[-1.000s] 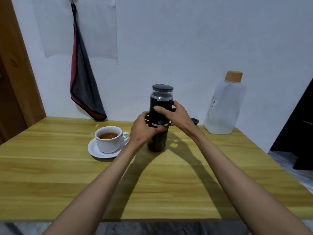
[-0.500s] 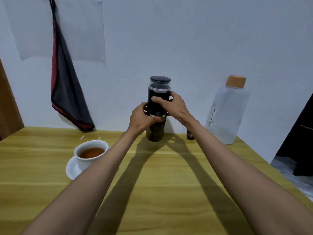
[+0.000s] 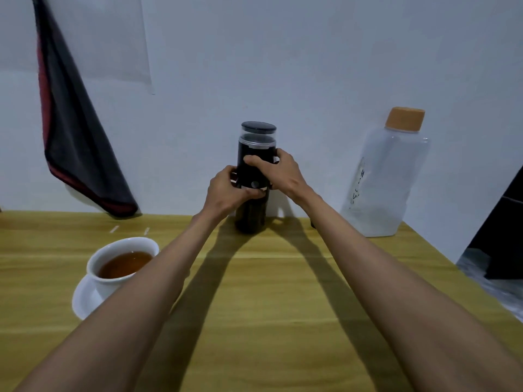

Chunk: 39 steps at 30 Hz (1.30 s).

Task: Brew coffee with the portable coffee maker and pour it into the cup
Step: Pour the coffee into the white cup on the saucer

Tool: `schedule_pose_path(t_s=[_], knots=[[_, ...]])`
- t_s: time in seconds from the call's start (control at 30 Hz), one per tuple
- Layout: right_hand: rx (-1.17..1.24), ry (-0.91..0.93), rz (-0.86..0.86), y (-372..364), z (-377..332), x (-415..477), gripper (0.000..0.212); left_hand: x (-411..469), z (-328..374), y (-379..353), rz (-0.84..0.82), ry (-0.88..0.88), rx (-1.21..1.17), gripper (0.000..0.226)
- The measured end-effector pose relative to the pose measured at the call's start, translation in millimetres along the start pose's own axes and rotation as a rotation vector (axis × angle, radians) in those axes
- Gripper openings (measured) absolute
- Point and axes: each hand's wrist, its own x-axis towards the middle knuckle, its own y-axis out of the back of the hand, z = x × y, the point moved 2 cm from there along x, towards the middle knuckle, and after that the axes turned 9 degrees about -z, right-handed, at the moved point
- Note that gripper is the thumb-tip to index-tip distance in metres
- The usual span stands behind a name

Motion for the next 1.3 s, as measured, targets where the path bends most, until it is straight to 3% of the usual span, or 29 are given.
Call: schedule_pose_path(t_s=[0.57,0.73,0.83,1.0,1.3], knots=[[-0.021,-0.108,-0.070,-1.6,9.9,-19.2,0.071,-20.3,-5.1,1.7,-0.066,0.050,0.027,0.082],[-0.043,-0.166,-0.089,-1.8,13.2,-40.8,0.085,-42.0,1.4,13.7,-0.044,0.094,0.080,0.093],[-0.068,-0.195,-0.082,-5.5,14.8,-55.6,0.083,-55.8,8.0,26.9,-0.023,0.090,0.101,0.088],[-0.099,-0.184,-0.068,-23.4,9.7,-80.3,0.051,-81.9,20.0,62.1,0.039,0.089,0.129,0.070],[-0.093,-0.135,-0.232,-89.0,-20.5,-117.2,0.038,-137.2,15.5,143.7,0.210,0.111,0.181,0.036]])
